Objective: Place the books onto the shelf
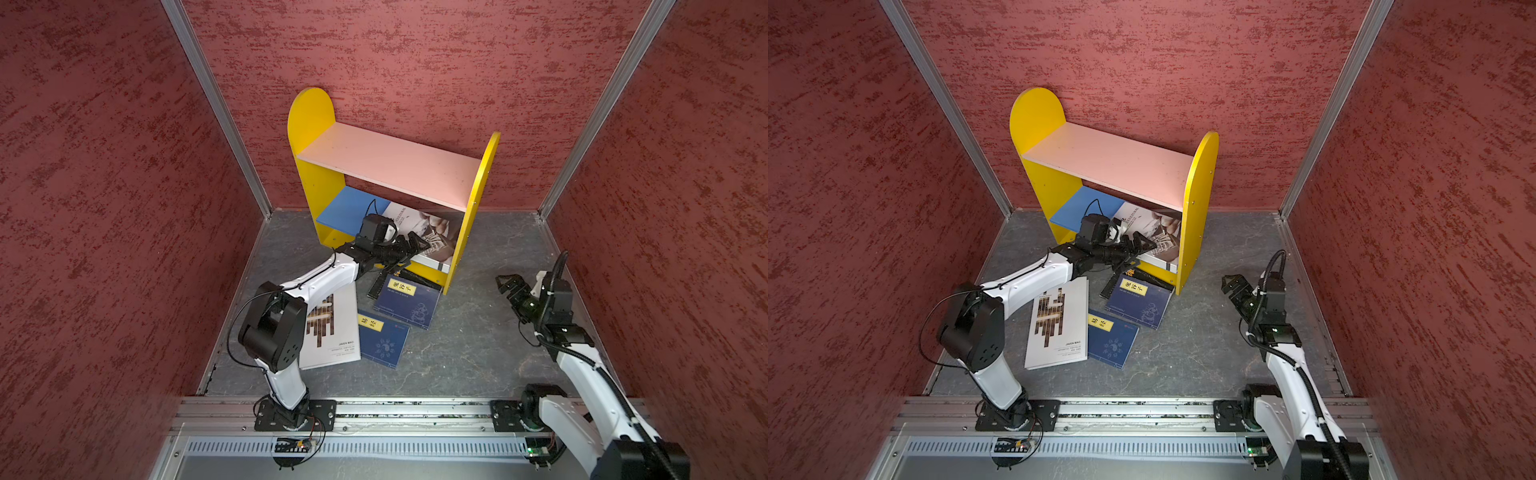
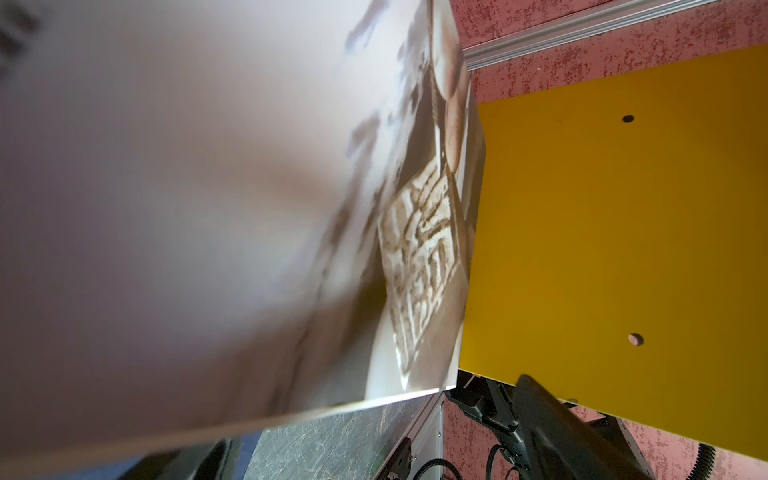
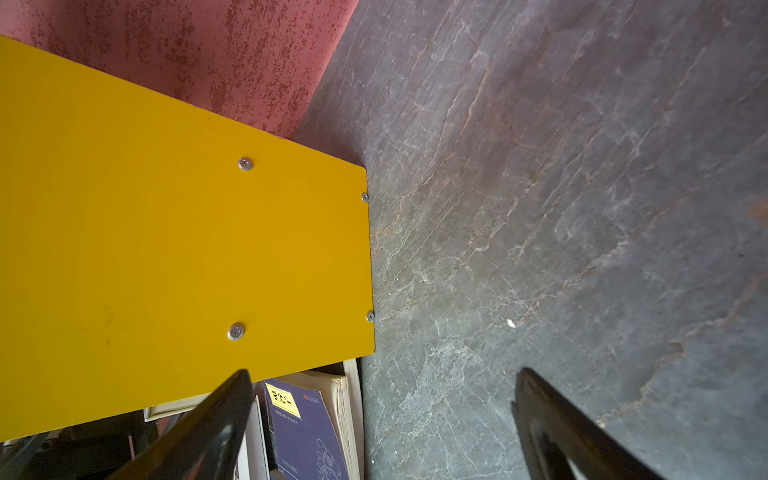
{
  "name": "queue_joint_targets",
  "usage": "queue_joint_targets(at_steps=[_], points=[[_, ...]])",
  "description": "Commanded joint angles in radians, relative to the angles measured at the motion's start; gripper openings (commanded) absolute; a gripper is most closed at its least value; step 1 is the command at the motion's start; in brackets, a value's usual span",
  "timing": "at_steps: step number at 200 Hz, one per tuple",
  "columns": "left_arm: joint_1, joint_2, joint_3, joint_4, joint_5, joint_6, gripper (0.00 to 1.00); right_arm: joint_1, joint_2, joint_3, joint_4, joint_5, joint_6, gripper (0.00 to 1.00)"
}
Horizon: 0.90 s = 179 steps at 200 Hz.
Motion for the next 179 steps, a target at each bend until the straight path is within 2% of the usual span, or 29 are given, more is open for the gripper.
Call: queue_joint_targets(at_steps=[1, 62, 130, 179], points=[[0.017, -0.007, 0.042, 0.016, -0.002, 0.027, 0.99, 0.002, -0.026, 0.024, -0.028, -0.005, -0.006, 0.99], [0.042, 0.008, 0.078, -0.014, 0.021, 0.055, 0.99, 0.002, -0.052, -0.001, -0.029, 0.004, 0.015, 0.99], [0.033, -0.021, 0.053, -0.033, 0.031, 0.046, 0.99, 0.002, -0.051, -0.019, -0.017, 0.01, 0.031, 0.99], [0.012, 0.015, 0.081, -0.04, 0.07, 0.027, 0.99, 0.002, -0.039, -0.019, -0.009, 0.013, 0.038, 0.99]])
